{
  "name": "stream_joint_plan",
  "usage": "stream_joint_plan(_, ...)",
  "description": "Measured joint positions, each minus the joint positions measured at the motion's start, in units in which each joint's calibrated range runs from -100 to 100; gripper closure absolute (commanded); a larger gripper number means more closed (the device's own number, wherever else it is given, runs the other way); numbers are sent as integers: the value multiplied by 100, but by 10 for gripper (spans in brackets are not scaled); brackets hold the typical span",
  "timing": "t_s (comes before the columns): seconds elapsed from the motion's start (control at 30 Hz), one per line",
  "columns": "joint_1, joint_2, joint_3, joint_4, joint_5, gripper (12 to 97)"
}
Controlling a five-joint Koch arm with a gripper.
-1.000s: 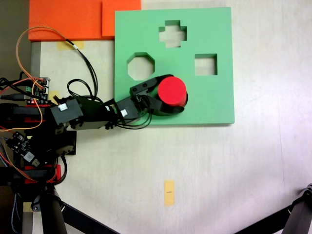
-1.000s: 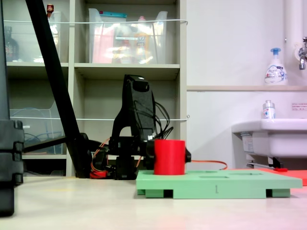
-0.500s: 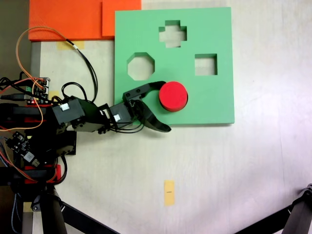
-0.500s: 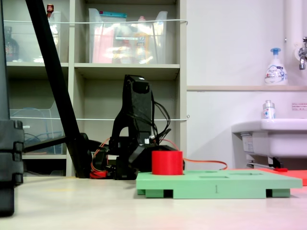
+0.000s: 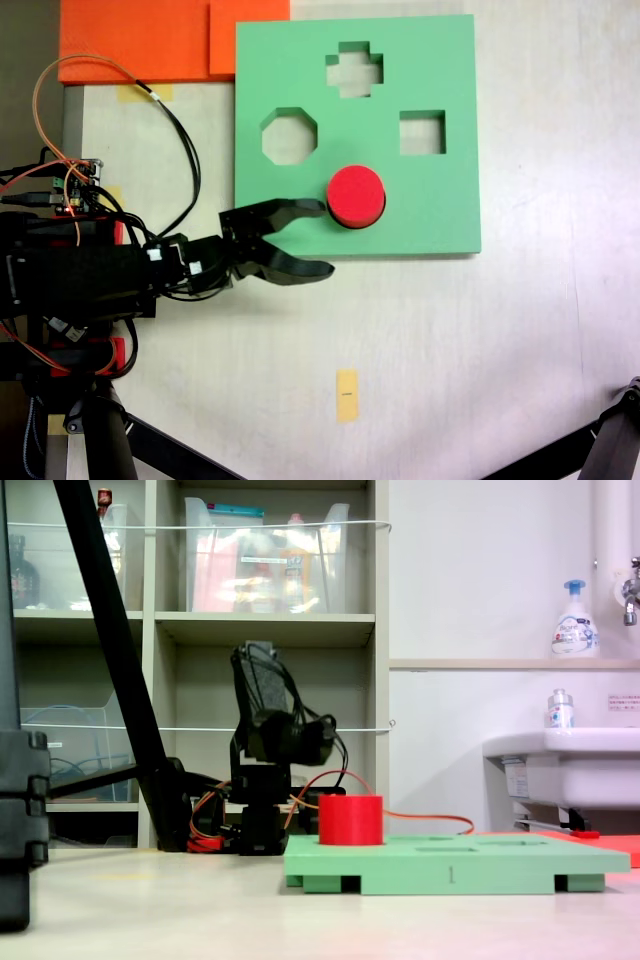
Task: Put the cylinder block into the corresponding hole
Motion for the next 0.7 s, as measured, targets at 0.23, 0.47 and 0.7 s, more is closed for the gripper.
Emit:
stream_joint_plan(0.23, -571, -1601, 627, -2477, -2418, 648)
stream_joint_plan(0.47, -908, -1696, 412, -4112, -3868, 648)
stream_joint_plan(0.7, -772, -1751, -1342, -4797, -4293, 642)
